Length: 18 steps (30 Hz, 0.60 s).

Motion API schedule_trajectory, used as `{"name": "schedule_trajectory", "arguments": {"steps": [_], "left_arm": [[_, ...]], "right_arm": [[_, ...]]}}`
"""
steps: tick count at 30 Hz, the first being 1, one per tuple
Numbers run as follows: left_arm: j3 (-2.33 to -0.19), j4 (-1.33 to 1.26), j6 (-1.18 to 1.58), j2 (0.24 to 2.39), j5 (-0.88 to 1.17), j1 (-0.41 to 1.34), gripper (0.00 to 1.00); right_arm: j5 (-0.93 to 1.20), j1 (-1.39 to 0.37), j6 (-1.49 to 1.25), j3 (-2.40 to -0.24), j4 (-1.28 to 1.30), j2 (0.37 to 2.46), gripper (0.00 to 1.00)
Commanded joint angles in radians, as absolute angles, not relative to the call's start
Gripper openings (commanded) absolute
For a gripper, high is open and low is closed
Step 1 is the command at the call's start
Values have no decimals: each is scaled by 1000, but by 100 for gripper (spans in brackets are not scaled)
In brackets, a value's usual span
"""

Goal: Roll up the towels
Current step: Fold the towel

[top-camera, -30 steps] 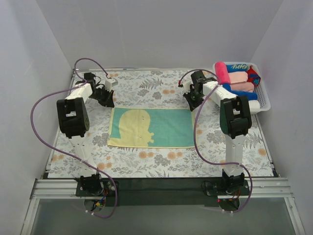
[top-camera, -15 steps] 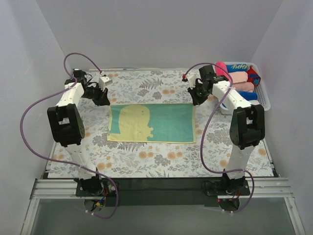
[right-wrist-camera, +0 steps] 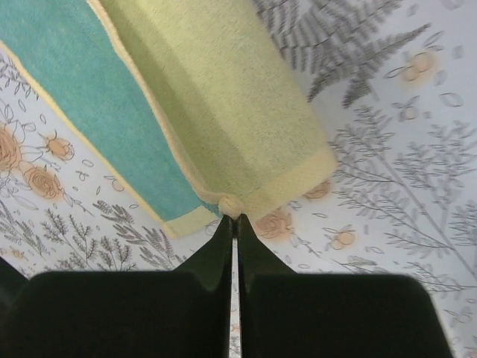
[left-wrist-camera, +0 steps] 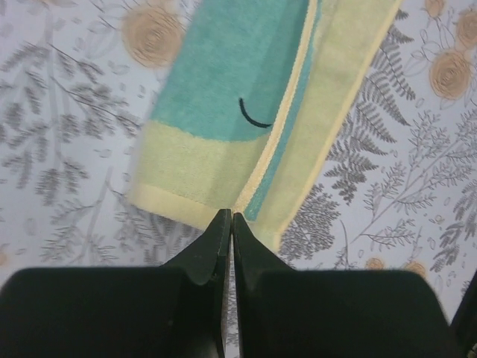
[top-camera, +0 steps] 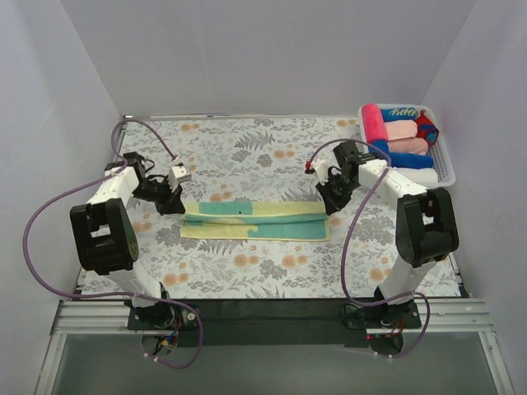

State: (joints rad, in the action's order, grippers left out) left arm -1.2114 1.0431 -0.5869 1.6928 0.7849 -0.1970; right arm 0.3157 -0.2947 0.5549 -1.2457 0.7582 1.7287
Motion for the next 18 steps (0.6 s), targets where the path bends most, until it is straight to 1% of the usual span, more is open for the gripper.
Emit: {"name": "schedule_trajectory", "arguments": {"steps": [1,5,9,13,18], "left_arm": [[-1117,1009,-638,1646,756,-202,0],[-1010,945,-641,1631,698,-202,0],[-974,907,-634,1651,654,-202,0],[-1000,914,-615,1666,660,-204,0],[-1100,963,-601,1661,692,-207,0]], "right_arm": [[339,-322,571,-1189,766,1704,1],[319,-327,569,-1154,735,1709,1],[315,-333,565,-1150,727,1721,1],[308,-339,563,-1155,726,1730,1],[299,-339,564,-1193,745,1712,1]]}}
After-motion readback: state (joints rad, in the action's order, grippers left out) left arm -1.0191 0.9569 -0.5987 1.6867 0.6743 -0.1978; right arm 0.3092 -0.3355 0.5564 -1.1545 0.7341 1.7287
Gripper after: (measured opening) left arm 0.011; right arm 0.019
